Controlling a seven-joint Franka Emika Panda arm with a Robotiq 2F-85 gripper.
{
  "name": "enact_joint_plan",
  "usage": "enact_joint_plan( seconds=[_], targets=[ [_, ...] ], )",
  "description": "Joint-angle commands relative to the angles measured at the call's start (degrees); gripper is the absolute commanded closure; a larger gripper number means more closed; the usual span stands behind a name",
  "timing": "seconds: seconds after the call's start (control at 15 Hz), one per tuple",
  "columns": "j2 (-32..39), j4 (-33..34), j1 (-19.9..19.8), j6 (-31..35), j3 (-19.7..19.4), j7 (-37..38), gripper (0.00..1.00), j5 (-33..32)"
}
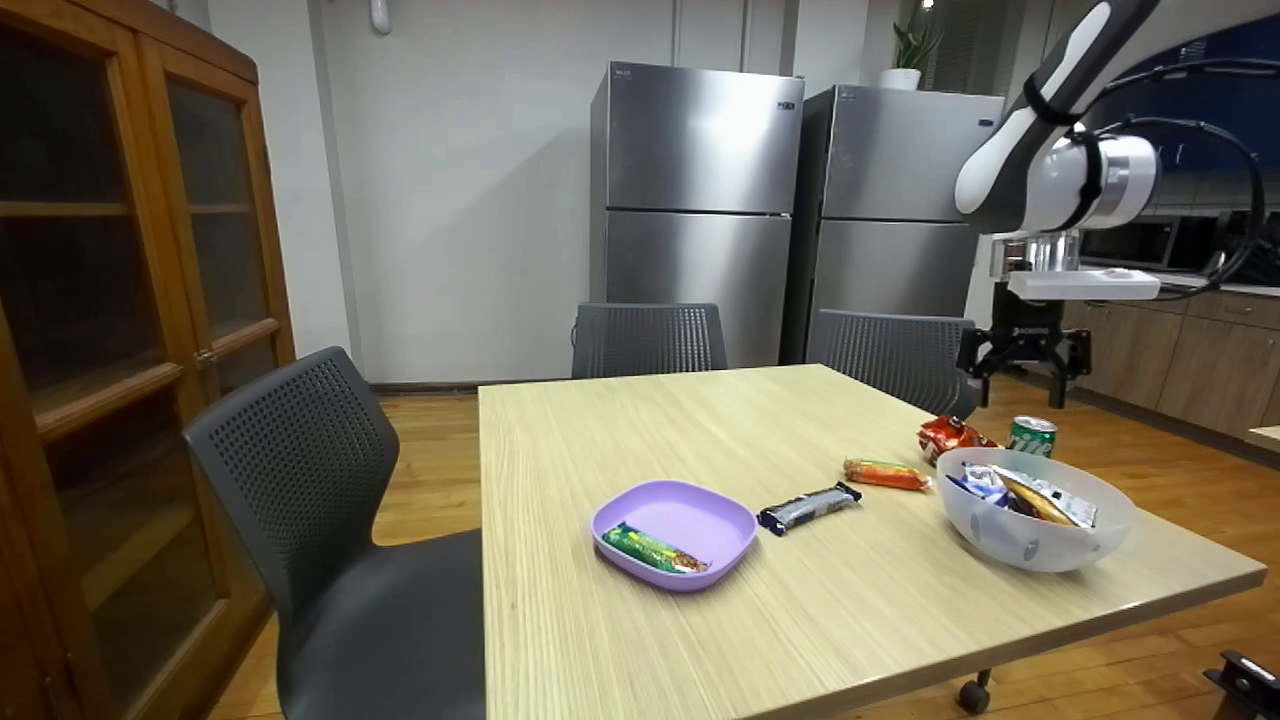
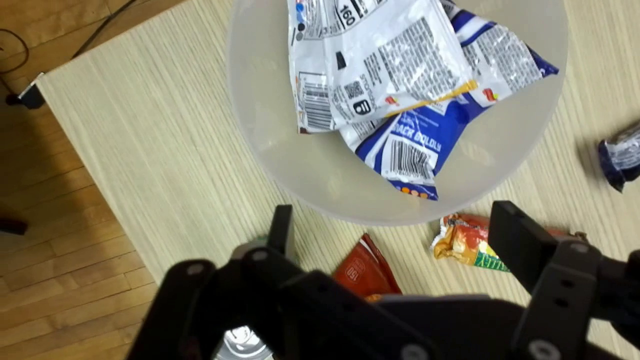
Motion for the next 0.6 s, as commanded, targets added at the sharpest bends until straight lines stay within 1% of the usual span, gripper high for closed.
enact_joint_plan(
  seconds=[0.0,0.27,0.4,0.47,0.53],
  targets=[
    [6.5,10.0,0.0,-4.9,0.1,4.0,0.00,1.2],
    [12.9,18.5,-0.1,-6.3,-0.2,7.0,0.00,0.6],
    [15.2,21.5,-0.3,-7.2,-0.5,7.3,0.00,0.1],
    [12.2,16.3,-0.3,-4.0,0.0,5.8,0.00,0.2],
    [13.4,17.8,-0.4,-4.3,-0.1,6.0,0.00,0.2]
  ],
)
